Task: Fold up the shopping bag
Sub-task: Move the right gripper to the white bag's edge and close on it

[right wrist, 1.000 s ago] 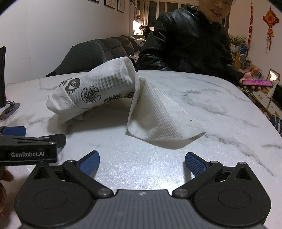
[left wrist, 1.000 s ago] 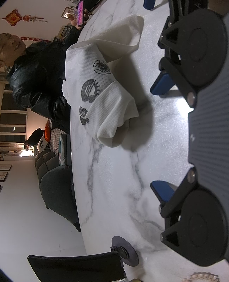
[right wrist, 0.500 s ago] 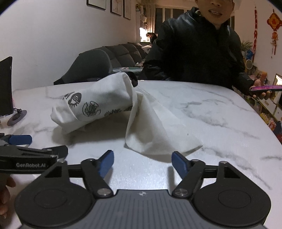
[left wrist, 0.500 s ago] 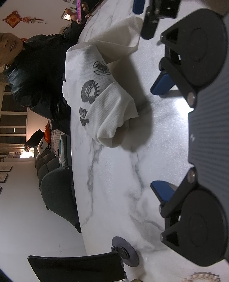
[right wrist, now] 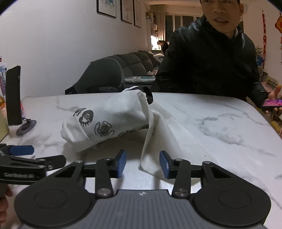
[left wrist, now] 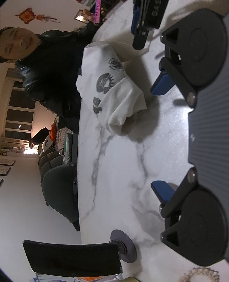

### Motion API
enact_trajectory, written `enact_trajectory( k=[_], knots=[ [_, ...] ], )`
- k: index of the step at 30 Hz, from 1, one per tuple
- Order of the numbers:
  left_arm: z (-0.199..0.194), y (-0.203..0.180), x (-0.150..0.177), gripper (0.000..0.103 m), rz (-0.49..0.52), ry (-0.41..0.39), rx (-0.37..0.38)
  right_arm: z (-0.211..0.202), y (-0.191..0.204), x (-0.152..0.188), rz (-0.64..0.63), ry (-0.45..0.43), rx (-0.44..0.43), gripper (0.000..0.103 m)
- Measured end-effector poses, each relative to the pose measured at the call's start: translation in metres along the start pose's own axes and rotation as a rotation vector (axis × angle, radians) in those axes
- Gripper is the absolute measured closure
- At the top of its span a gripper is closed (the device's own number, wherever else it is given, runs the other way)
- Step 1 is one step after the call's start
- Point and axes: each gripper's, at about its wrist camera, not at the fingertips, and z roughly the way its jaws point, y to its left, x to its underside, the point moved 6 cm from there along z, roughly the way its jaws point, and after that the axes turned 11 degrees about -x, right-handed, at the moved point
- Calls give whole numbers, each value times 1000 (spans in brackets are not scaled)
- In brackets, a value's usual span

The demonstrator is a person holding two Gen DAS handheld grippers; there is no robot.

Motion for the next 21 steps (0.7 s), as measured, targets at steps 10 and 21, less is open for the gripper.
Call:
enact_trajectory(
  k=[10, 21],
  knots=[
    [-3, 10, -17, 0, -68, -8, 69, 16, -11, -1, 57, 12, -36, 94],
    [10, 3, -43, 1, -143, 18, 184, 12, -16, -1, 85, -3, -73, 99]
  ],
)
